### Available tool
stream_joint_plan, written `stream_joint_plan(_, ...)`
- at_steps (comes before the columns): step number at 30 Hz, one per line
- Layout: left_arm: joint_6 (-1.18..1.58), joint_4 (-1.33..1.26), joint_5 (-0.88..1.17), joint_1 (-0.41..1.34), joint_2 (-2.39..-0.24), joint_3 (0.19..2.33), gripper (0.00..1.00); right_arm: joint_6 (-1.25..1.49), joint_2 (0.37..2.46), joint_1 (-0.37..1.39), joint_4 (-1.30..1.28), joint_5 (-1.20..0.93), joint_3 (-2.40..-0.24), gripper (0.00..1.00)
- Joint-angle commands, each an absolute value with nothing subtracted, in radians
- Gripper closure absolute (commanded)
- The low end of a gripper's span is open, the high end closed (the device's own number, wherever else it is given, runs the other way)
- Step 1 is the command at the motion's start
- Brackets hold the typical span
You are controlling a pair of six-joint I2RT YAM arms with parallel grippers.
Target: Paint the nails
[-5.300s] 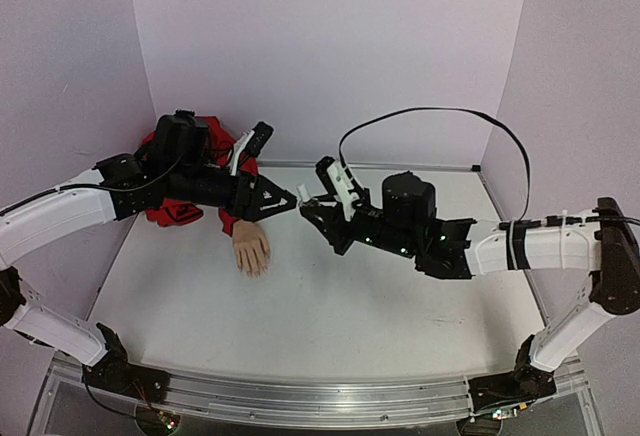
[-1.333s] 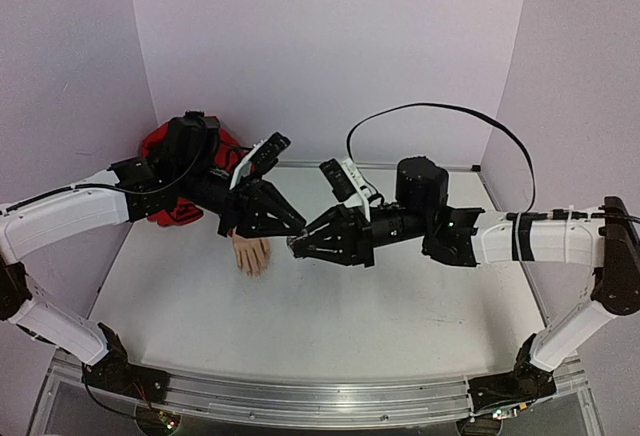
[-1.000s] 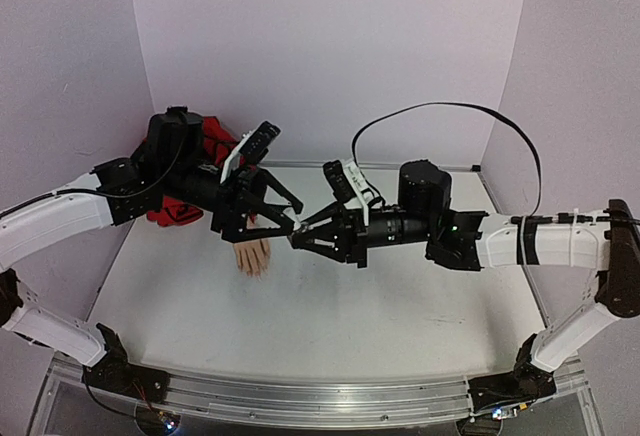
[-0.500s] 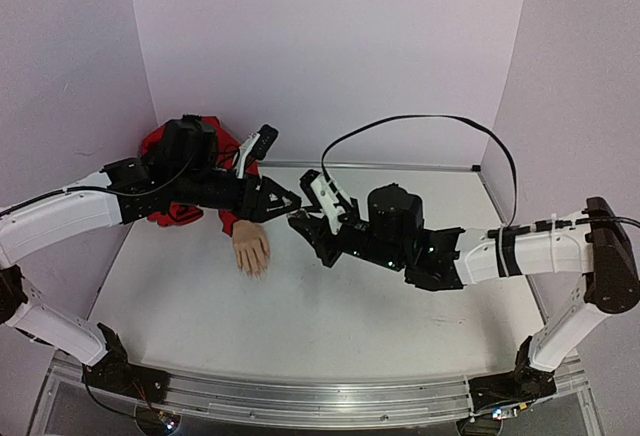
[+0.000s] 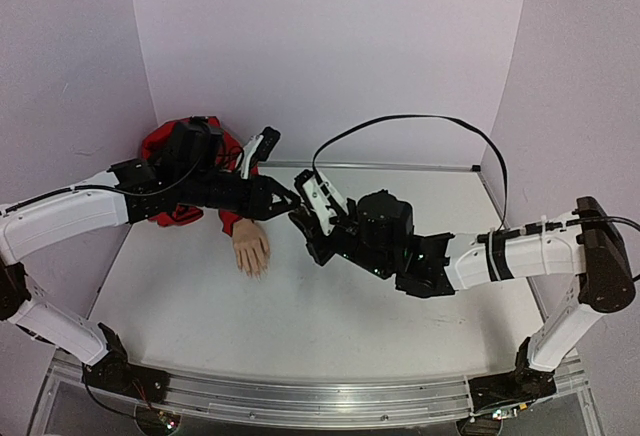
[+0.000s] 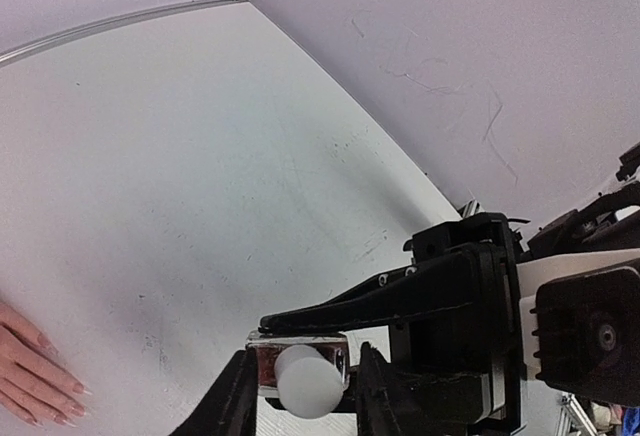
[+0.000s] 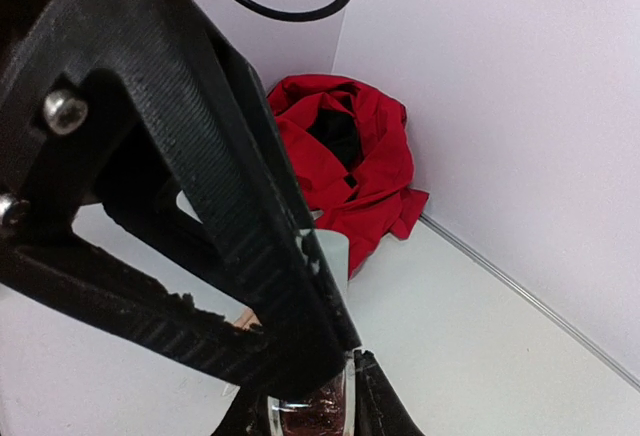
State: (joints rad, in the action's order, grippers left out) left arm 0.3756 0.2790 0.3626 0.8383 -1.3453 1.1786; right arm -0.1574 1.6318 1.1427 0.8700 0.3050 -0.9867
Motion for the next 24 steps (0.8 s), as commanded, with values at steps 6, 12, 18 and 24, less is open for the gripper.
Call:
stream_joint_plan(6,0.337,0.226,0.418,0.844,-1.356,1.239,0.94,-0.159,1.624,1.152,0.967,0.286,-1.037,1.0)
stream_joint_plan(12,0.108,0.222,0.834,0.845,-1.37,1.259,1.0,-0.048,1.514,1.02,0.898,-0.568,-0.988,1.0)
stream_joint_plan(18,-0.074,0.204,1.171,0.845,-1.299,1.239,1.0,0.159,1.479,0.978,0.928,-1.092,-1.022,1.0)
stream_joint_plan(24,0.046,0.212,1.014,0.844,-1.321,1.287,0.75,-0.007,1.381,0.976,0.849,-0.72,-0.918,1.0)
